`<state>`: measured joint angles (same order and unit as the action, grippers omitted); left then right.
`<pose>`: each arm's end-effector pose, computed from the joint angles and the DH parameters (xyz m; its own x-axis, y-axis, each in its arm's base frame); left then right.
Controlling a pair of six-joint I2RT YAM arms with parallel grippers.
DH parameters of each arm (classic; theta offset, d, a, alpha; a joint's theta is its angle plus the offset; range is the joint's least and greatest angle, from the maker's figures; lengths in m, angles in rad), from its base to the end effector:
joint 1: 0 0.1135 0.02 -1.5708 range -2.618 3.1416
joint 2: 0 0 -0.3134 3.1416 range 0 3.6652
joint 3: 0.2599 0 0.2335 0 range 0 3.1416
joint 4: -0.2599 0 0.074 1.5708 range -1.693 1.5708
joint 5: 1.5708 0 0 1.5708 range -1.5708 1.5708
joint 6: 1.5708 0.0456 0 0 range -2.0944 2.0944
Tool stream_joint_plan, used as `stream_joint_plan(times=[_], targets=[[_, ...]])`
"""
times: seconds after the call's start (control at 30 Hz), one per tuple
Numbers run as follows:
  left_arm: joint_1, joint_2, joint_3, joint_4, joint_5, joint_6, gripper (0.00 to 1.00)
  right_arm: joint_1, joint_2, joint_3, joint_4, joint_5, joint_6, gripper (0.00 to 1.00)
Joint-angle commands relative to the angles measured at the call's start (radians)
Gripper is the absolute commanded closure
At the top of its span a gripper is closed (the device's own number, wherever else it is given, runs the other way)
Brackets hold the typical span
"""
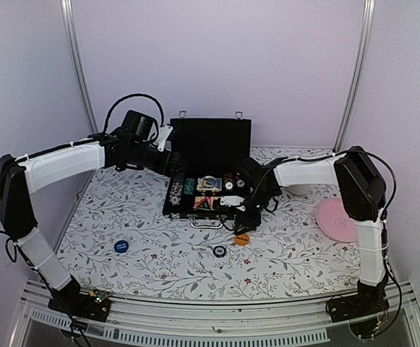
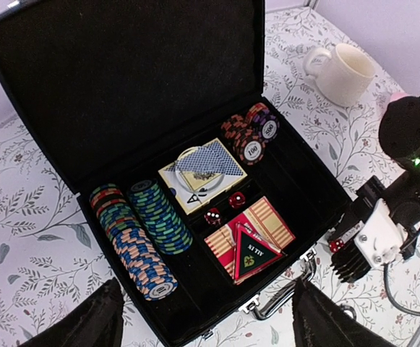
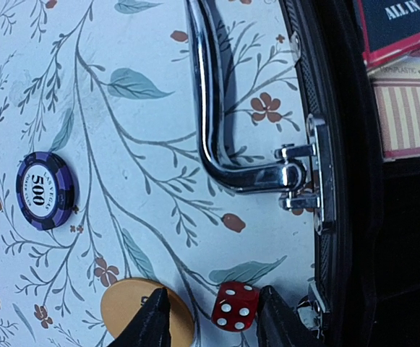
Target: Pack up texas hold em set
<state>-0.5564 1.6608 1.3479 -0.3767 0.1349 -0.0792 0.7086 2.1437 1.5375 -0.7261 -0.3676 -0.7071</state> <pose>0.3137 -0.2024 0.3374 -0.5869 0.2727 -0.7623 0.5668 0.8108 -0.1463 0.3212 0.2969 0.1844 -0.1245 -0.9051 -0.4065 -0.9900 0.0859 0.1120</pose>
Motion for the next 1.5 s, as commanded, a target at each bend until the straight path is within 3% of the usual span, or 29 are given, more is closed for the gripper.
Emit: stream_joint_plan(times=[0.0, 0.1, 0.27, 0.7, 1.23, 1.47], targets=[[0.023, -0.05, -0.006, 0.056, 0.05, -0.013, 0.2, 0.001, 0.03, 0.047, -0.002, 0.031, 0.009, 0.71], [0.032, -0.053, -0.006, 0.052, 0.061, -0.023, 0.2, 0.001, 0.043, 0.062, -0.01, 0.034, 0.015, 0.86], [0.039, -0.059, -0.01, 0.053, 0.067, -0.027, 0.2, 0.002, 0.048, 0.075, -0.024, 0.041, 0.026, 0.96], [0.056, -0.086, -0.017, 0.048, 0.064, -0.032, 0.2, 0.03, -0.008, 0.286, -0.12, 0.011, 0.032, 0.97], [0.069, -0.112, -0.03, 0.049, 0.069, -0.031, 0.21, 0.029, 0.34, 0.667, -0.016, 0.264, 0.15, 0.97], [0.076, -0.115, -0.031, 0.05, 0.074, -0.034, 0.21, 0.021, 0.397, 0.691, -0.016, 0.305, 0.161, 0.97]])
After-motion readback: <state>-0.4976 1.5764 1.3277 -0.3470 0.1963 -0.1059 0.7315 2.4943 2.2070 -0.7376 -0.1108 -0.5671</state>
